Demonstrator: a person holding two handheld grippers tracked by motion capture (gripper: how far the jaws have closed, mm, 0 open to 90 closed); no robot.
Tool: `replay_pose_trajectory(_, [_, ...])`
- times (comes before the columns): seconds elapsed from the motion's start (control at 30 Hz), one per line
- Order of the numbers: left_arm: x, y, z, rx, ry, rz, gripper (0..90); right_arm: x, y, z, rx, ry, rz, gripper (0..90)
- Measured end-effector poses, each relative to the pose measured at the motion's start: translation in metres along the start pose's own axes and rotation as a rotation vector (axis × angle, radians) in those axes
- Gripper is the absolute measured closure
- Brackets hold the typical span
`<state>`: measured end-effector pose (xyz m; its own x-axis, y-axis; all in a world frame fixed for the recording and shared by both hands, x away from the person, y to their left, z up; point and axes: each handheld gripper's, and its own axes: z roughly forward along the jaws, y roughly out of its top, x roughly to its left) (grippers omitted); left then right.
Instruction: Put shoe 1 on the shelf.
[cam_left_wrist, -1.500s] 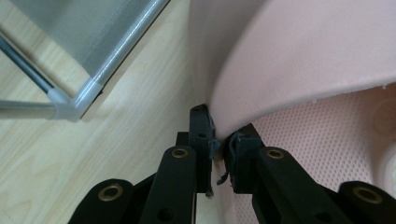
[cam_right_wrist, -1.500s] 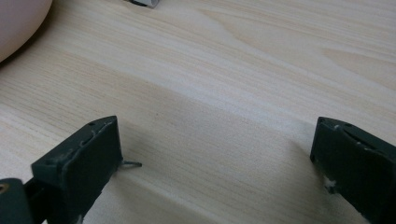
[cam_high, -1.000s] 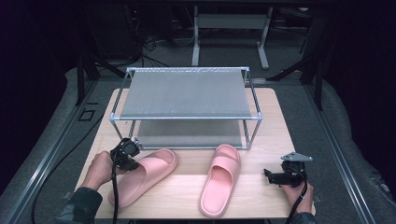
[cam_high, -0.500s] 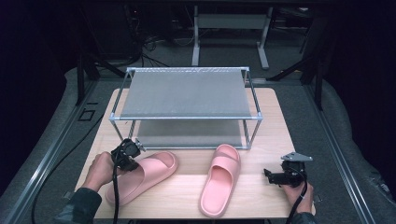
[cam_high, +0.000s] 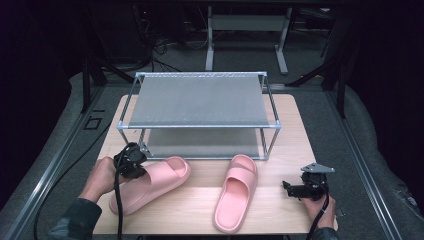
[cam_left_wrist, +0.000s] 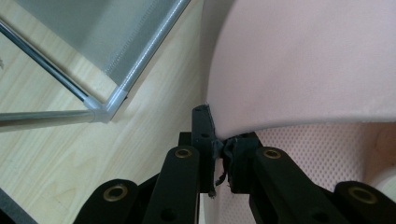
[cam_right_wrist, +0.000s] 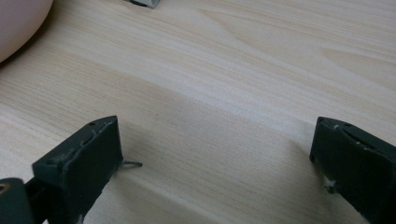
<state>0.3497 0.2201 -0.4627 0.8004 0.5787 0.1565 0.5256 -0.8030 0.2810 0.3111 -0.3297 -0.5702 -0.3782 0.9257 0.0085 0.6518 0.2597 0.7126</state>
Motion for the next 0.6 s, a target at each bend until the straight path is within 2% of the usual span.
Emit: replay_pose_trajectory(0.6, [-0.002,0.021,-0.035,-0.026,0.007,0.069,84.3,0.000,0.000,0.000,0.000,0.000,0.000,1.7])
